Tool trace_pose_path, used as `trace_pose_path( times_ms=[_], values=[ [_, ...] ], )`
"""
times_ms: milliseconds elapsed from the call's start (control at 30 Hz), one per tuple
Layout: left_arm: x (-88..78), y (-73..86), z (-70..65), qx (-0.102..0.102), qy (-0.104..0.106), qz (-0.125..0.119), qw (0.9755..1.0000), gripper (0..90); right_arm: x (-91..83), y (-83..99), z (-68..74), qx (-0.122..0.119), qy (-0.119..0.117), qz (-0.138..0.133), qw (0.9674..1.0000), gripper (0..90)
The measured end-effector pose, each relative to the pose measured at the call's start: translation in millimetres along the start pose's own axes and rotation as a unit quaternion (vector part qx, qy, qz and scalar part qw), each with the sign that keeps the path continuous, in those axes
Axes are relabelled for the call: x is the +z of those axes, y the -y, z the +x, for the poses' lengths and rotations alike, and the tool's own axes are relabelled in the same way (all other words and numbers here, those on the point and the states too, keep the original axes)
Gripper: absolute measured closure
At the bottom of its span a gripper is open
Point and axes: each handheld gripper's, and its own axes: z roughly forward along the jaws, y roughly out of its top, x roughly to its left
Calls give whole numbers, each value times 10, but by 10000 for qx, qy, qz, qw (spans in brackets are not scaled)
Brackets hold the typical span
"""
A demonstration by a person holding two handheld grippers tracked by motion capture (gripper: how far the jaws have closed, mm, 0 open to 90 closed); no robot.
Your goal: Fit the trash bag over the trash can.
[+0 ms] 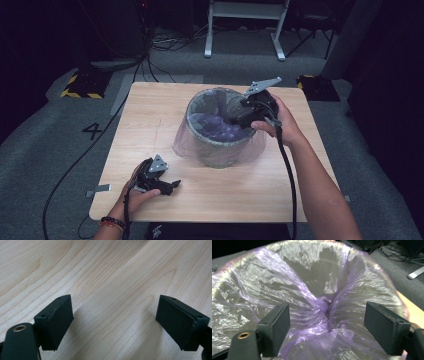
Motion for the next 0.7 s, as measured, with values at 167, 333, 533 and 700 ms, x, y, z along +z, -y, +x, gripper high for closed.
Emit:
trace_pose_path(
  times_ms=[167, 333, 533, 700],
  values=[
    [0, 0, 0, 1, -4, 0, 10000, 140, -112, 26, -7, -17, 83, -200, 9998, 224],
    [0, 0, 0, 2, -3, 1, 10000, 140, -199, 78, -35, -35, 146, -271, 9995, 217],
    [0, 0, 0, 0, 0, 0, 10000, 140, -306, 132, -70, -62, 223, -370, 9990, 202],
    [0, 0, 0, 2, -5, 1, 10000, 140, -399, 173, -94, -91, 398, -444, 9982, 192]
  ],
)
